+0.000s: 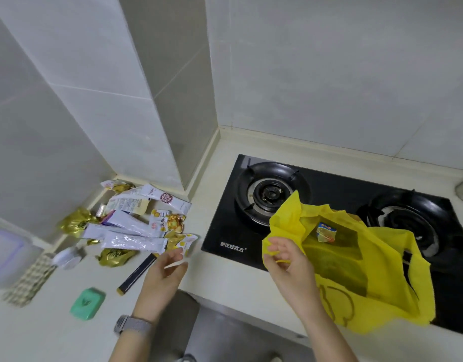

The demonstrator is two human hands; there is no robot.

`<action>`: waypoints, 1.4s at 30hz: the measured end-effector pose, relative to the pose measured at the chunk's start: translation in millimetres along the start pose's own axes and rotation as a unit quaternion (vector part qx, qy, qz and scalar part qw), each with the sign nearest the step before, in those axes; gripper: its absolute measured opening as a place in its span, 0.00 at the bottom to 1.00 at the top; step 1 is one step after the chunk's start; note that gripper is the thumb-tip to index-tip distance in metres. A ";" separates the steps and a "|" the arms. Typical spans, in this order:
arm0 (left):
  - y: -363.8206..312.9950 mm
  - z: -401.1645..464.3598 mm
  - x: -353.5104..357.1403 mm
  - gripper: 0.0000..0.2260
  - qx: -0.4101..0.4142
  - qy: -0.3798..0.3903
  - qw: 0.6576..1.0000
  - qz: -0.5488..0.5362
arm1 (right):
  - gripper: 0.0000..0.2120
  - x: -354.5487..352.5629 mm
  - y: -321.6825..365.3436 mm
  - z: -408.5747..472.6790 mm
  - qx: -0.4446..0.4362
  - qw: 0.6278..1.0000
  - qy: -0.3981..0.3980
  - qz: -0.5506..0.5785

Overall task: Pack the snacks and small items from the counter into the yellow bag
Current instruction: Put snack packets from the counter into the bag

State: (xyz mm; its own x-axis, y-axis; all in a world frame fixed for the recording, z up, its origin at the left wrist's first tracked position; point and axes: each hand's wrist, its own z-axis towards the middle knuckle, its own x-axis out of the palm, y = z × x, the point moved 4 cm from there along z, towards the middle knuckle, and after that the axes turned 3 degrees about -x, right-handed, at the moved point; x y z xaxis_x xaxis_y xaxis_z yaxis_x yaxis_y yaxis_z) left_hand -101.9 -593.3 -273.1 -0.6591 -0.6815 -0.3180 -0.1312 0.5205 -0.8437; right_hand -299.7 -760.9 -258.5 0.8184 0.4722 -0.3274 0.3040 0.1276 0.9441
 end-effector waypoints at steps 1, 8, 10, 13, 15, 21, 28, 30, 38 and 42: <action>3.8 0.8 -13.0 0.12 -0.003 -0.005 1.000 -0.007 | 0.14 12.6 2.1 -2.4 0.002 1.000 0.002 -0.001; 39.5 4.5 -95.4 0.11 -0.028 -0.024 0.999 -0.026 | 0.13 106.1 17.3 -20.2 0.030 0.998 0.053 -0.025; 47.8 5.9 -115.8 0.11 -0.033 -0.028 0.999 -0.027 | 0.13 131.2 19.9 -25.7 0.037 0.997 0.067 -0.034; 57.7 9.3 -140.9 0.11 -0.029 -0.025 0.999 -0.013 | 0.13 162.8 19.2 -33.1 0.046 0.995 0.078 -0.040; 63.8 11.3 -153.5 0.10 -0.023 -0.025 0.999 -0.011 | 0.12 178.7 17.9 -37.9 0.051 0.994 0.084 -0.041; 76.1 14.5 -171.3 0.09 -0.023 -0.031 0.999 -0.023 | 0.12 213.1 13.5 -40.0 0.065 0.986 0.136 -0.074; 80.1 26.0 -167.7 0.08 0.006 -0.051 0.997 0.053 | 0.13 234.6 0.1 -6.0 0.055 0.974 0.168 -0.145; 77.6 29.7 -164.3 0.07 0.017 -0.049 0.995 0.085 | 0.15 240.8 -3.2 10.7 0.028 0.968 0.163 -0.188; 71.3 52.1 -156.4 0.09 0.016 -0.054 0.994 0.090 | 0.29 258.9 -17.3 72.9 0.009 0.917 0.176 -0.358; 75.5 56.8 -153.1 0.08 0.000 -0.056 0.996 0.076 | 0.34 269.7 -30.5 81.2 0.065 0.886 0.248 -0.388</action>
State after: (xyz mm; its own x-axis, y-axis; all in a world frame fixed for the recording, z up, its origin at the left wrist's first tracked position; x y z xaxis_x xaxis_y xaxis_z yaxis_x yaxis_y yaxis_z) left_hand 31.1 -478.9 -312.7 -0.5851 -0.6476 -0.4881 -0.0358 0.6219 -0.7823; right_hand -48.7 -708.2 -378.8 0.0347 0.6155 -0.7874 0.7609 0.4945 0.4201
